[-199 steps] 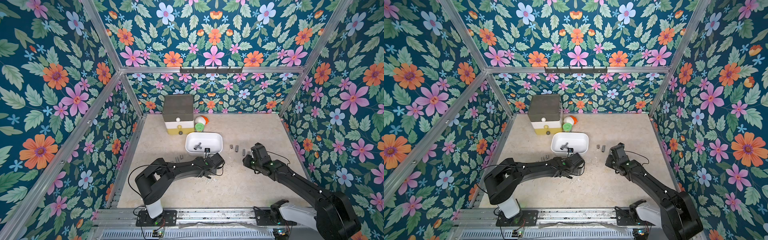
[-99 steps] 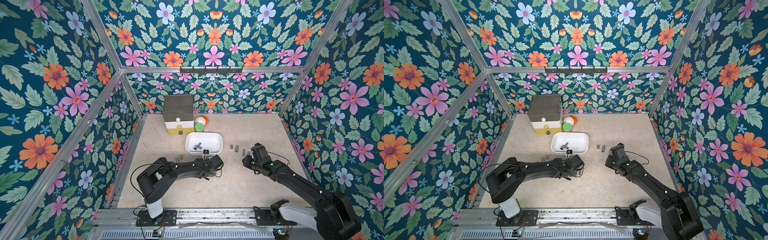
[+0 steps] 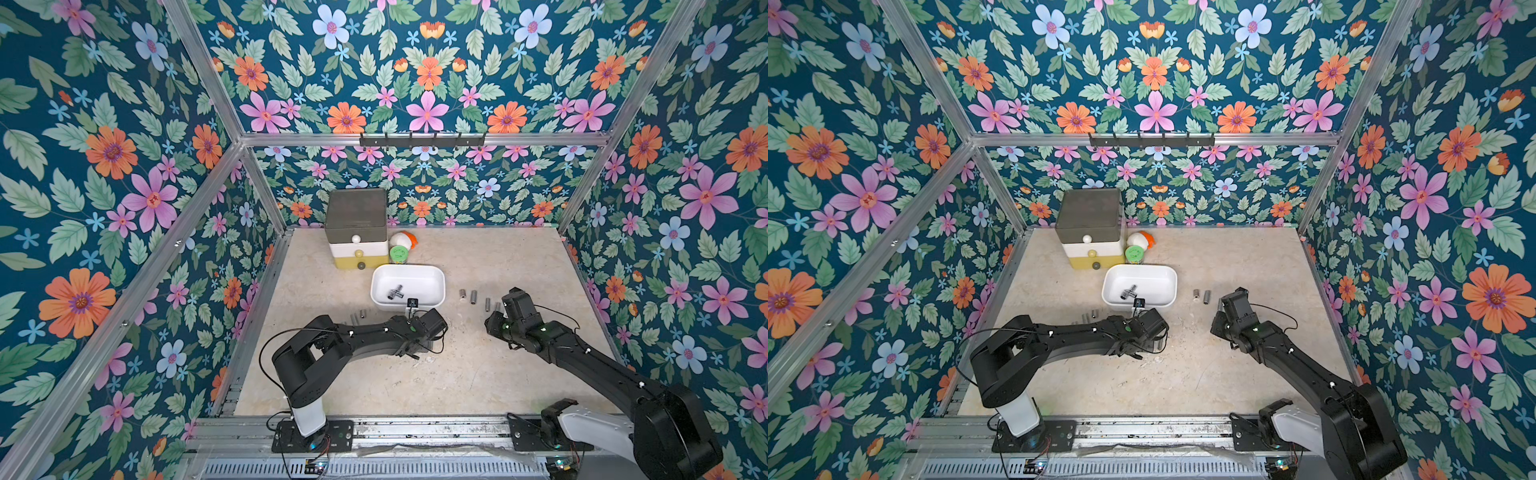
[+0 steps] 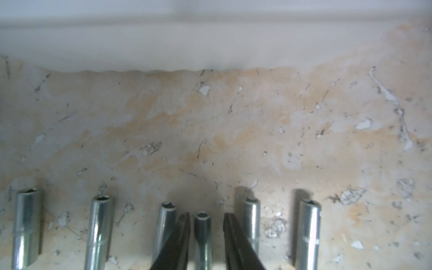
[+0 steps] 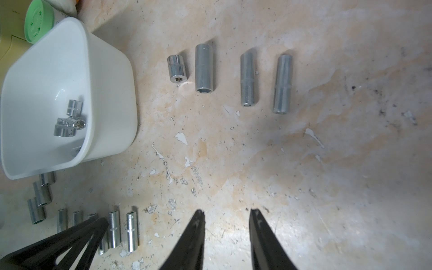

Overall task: Take out the socket from the storage box
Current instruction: Place the socket head at the center of the board, then adjust the storage box at the center of the board.

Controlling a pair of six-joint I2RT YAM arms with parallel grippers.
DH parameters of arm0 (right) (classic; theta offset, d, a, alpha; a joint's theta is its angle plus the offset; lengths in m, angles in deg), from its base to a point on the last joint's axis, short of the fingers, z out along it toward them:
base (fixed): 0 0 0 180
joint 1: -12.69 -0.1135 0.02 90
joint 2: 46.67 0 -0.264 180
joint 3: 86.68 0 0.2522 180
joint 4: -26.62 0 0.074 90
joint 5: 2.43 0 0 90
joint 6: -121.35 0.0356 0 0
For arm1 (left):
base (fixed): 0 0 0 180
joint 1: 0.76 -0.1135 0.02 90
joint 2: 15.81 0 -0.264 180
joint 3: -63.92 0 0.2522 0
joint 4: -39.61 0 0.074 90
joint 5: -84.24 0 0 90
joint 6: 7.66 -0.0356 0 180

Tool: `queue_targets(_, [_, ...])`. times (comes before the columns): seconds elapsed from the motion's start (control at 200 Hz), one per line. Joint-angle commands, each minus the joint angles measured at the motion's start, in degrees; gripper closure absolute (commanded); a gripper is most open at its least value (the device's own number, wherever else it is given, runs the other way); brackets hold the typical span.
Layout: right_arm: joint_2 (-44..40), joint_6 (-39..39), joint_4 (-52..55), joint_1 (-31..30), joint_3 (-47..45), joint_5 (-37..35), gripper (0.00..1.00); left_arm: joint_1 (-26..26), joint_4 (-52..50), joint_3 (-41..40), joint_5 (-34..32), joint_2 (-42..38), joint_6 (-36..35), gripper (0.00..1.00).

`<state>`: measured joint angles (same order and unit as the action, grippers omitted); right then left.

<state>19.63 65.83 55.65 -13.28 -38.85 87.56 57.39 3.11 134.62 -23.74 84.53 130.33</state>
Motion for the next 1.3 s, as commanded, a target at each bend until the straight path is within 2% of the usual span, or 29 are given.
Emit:
queue_targets(0.0, [-0.04,-0.27,-0.23,0.02,-0.12,0.1,0.63,0.05,-1.08,0.2,-0.3,-0.83,-0.36,0.68])
queue_targets(0.42, [0.21,-0.47,0.48,-0.02,1.75,0.91,0.62,0.0,-6.44,2.2,-3.5,-7.67,-1.27,0.64])
queue_targets(0.61, [3.14,-0.97,1.5,-0.4,7.47,3.08,0.62,-1.82,-11.01,1.88,-6.4,-13.82,-3.18,0.62])
queue_targets(0.785, [9.79,-2.8,3.66,-3.22,17.5,2.4,0.62,-9.76,-13.49,-1.92,-5.68,-22.63,-6.48,0.6])
queue_targets(1.025, [25.06,-5.18,8.97,-8.07,35.54,0.69,0.63,-23.57,-15.64,-6.4,-0.69,-33.6,-12.05,0.56])
queue_targets(1.14, [33.23,-5.35,12.02,-8.38,43.07,-0.29,0.63,-27.24,-17.04,-6.85,0.32,-34.96,-14.13,0.56])
queue_targets(1.295, [41.1,-5.71,14.93,-8.48,51.41,-1.52,0.61,-28.88,-17.34,-7.73,0.44,-35.64,-15.44,0.55])
